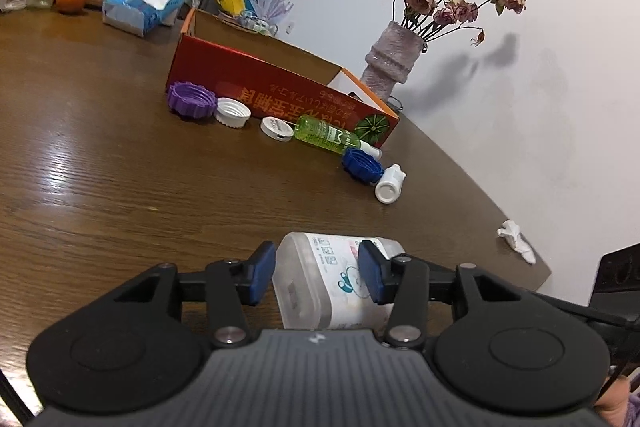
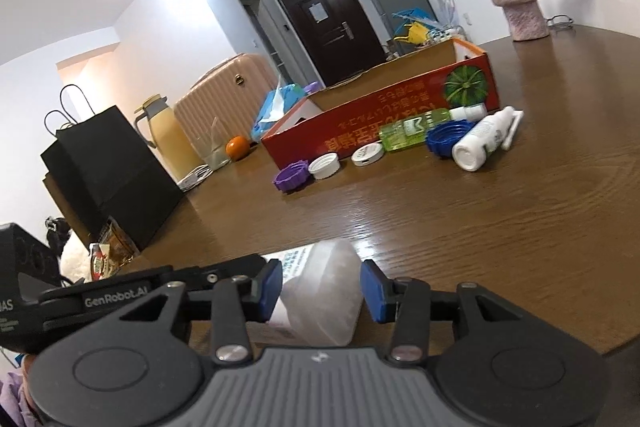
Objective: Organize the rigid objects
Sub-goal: 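Lift the white plastic bottle off the table with both grippers, then carry the white bottle into the cardboard box and open both grippers, then withdraw both grippers from the box back over the table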
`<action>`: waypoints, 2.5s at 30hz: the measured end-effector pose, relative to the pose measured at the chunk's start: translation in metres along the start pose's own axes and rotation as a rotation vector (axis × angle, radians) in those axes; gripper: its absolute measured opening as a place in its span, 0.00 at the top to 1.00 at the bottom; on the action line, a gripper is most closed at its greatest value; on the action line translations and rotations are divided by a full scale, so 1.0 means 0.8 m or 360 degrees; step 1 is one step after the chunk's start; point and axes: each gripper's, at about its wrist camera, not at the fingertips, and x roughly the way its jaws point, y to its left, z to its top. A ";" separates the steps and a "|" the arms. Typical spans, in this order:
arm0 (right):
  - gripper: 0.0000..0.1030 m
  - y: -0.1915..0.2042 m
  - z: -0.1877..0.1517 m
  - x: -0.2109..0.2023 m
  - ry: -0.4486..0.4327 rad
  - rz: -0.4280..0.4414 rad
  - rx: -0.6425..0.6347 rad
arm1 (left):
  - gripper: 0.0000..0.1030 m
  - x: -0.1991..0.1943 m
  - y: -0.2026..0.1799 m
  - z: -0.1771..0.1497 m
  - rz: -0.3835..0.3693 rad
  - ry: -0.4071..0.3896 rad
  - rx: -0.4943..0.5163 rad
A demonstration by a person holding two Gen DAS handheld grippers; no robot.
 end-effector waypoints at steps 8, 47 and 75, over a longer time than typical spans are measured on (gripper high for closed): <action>0.66 0.000 0.010 0.014 0.0024 0.0024 0.0030 | 0.60 0.005 0.010 0.006 -0.0051 0.0023 -0.0109; 0.53 -0.138 0.315 0.322 0.0027 -0.0303 0.0121 | 0.58 0.346 0.078 0.310 0.0116 0.0108 -0.0285; 0.15 -0.059 0.295 0.146 -0.0097 -0.0432 -0.0435 | 0.01 0.142 -0.012 0.272 0.0693 -0.0190 0.0408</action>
